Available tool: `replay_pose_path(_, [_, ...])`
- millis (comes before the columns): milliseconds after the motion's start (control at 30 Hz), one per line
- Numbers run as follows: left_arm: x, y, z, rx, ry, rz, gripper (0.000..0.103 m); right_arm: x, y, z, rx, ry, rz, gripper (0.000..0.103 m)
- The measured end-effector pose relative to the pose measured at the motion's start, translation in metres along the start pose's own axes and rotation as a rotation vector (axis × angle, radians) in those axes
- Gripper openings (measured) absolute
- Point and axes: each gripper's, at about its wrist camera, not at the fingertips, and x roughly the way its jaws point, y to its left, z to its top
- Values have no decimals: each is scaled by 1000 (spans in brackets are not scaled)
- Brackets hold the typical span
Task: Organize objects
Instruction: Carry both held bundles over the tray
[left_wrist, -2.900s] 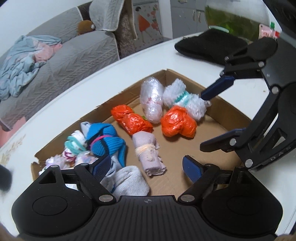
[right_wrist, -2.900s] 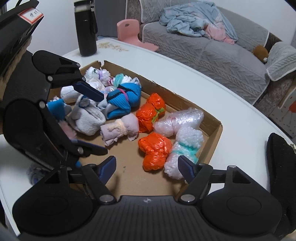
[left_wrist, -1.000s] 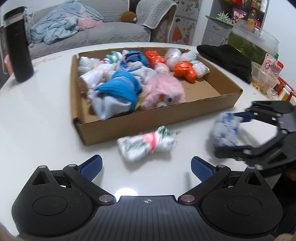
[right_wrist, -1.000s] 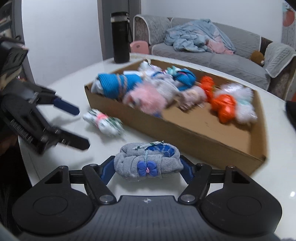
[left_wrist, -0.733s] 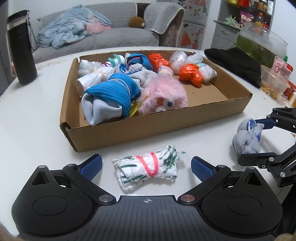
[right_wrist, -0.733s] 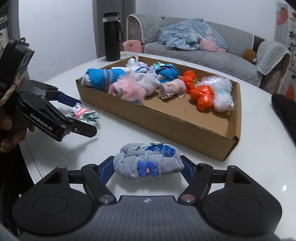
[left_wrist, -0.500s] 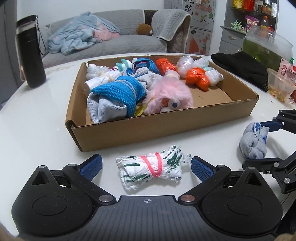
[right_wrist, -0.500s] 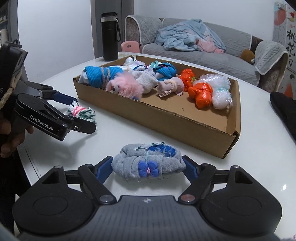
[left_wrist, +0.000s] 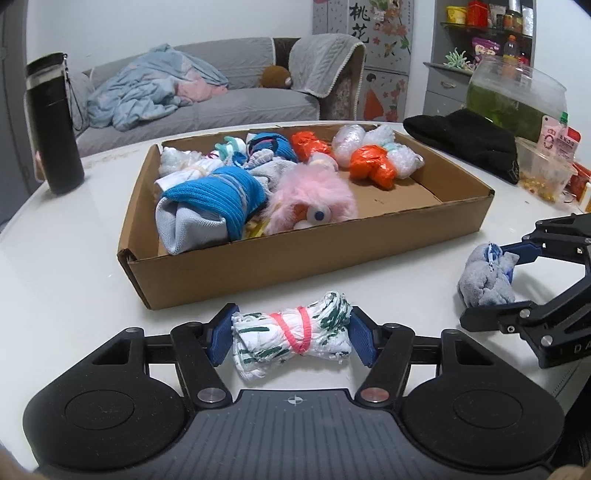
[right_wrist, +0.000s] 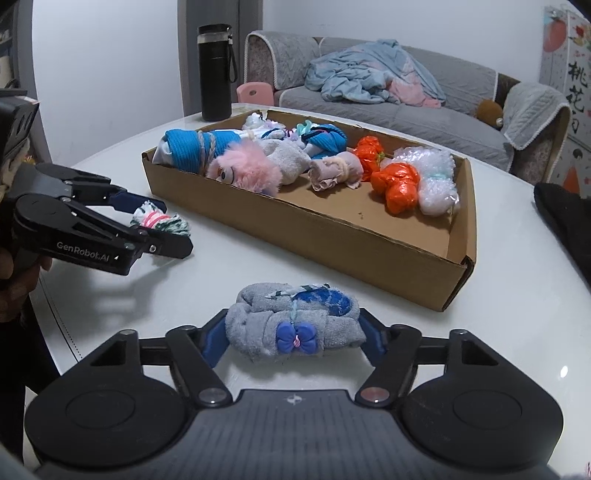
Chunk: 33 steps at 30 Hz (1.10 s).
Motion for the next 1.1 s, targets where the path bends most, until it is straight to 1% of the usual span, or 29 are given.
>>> replay_pose_path(100, [-4,-1,-1,0,10,-13,67,-6,-1,-2,14,-2,3,63])
replay_pose_path(267, [-18,-2,0,5,54,-33,67,-22,-15,-4,36,-1,-9,63])
replay_pose_path(367, [-32,-6,9,37,44,-44,67,-36,-33,-1,60,-7,-36,63])
replay_pose_path(433, [-41,-10,21,60,18,-54,67,-46,-46,6,79,-26,-56,63])
replay_pose_path(567, [-54,-15,55,92,-45,-73,67,-68,-69,30,99,-83,-103,63])
replay_pose_path(733, [-51,-25,106,144,-102,-70,67,-76,-81,65,57,-131,-120,63])
replay_pose_path(833, [-42,-32,136,158,-112,-82,67,-71,-83,85,28,-144,-120,63])
replay_pose_path(900, [-36,-40,150,175,-117,-80,67,-67,-84,94,13,-149,-115,63])
replay_pose_path(1000, [-21,-51,166,187,-110,-93,67,-57,-85,105,2,-147,-88,63])
replay_pose_path(1100, [-5,-58,174,183,-88,-101,67,-46,-86,114,-11,-131,-80,64])
